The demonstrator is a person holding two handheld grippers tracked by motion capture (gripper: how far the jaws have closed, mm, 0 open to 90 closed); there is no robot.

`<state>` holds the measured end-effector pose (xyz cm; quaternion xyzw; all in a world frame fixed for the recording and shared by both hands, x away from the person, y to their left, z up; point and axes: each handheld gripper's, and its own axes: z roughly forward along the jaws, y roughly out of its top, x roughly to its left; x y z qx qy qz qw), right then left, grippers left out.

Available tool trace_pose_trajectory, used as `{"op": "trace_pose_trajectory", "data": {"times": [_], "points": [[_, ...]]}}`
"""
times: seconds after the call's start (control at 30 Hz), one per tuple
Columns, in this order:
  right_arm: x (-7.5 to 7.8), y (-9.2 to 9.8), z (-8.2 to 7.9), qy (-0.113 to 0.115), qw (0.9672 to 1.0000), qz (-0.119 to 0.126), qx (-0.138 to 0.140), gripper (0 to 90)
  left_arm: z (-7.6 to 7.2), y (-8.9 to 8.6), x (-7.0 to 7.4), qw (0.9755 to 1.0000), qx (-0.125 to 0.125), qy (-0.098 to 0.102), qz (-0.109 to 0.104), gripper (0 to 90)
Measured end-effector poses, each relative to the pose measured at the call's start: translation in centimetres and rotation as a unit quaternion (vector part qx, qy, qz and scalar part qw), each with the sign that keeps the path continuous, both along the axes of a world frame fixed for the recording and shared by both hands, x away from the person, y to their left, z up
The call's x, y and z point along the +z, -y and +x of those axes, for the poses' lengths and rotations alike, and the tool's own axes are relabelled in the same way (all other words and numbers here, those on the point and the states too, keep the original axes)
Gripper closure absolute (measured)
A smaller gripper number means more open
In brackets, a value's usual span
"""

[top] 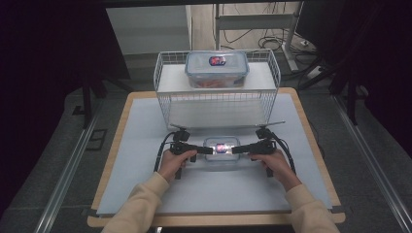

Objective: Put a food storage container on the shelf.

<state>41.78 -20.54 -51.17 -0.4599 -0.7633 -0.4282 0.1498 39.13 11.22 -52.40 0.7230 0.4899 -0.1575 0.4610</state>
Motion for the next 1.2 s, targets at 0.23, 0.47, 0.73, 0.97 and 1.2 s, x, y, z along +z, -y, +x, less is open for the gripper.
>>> {"op": "trace_pose_trajectory", "data": {"times": [0.23, 0.47, 0.73, 0.97, 1.2], "points": [[0.2, 0.6, -0.9, 0.011, 0.9999, 0.013, 0.004, 51.3, -1.0, -0.2, 0.2, 0.9997, -0.007, 0.022, 0.000, 50.1], [0.1, 0.7, -1.2, 0.026, 0.9995, 0.019, 0.006, 52.5, -1.7, -0.5, 0.1, 0.9993, -0.015, 0.034, 0.000, 52.2], [0.1, 0.8, -1.5, 0.019, 0.9993, 0.031, 0.000, 53.8, -2.0, -0.6, 0.3, 0.9989, -0.018, 0.043, 0.001, 54.2], [0.1, 0.9, -1.6, 0.016, 0.9992, 0.037, -0.006, 54.1, -2.2, -0.5, 0.3, 0.9989, -0.014, 0.045, 0.002, 54.4], [0.4, 1.0, -1.8, 0.019, 0.9990, 0.040, -0.007, 54.2, -2.4, -0.5, 0.8, 0.9987, -0.013, 0.050, -0.005, 54.5]]}}
